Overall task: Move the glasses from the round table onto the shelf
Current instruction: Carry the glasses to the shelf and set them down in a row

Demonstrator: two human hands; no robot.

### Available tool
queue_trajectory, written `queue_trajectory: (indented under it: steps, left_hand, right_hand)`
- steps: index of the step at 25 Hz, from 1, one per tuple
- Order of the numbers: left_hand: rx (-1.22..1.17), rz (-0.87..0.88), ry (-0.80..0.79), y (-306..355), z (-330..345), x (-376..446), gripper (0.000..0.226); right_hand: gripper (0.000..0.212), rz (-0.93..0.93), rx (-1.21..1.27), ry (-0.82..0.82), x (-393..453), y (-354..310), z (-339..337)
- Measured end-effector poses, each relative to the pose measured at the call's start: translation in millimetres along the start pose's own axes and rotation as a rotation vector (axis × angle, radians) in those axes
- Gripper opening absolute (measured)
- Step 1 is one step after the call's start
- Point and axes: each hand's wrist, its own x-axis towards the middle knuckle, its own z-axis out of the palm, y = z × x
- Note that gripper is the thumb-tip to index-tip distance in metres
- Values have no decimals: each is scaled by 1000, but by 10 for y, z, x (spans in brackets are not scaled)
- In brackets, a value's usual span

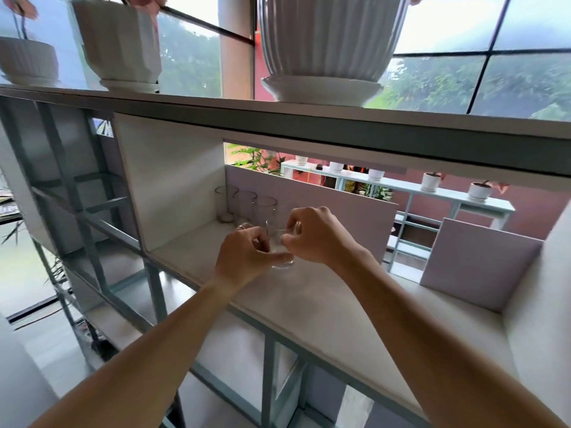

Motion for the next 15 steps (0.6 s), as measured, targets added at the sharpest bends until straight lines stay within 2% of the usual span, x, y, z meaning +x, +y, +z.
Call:
queue_trajectory:
  steps: [4,9,15]
  left_hand:
    - [15,18,-69,108,172,1,44]
    - [0,-20,-91,199,283,6,37]
    - [-9,-12,-86,158,355,109,18]
  right_hand:
    - [4,24,12,16,-98,177,-57]
    - [6,23,20,57,-75,353,-28]
    - [10,21,29,166,22,478,-5]
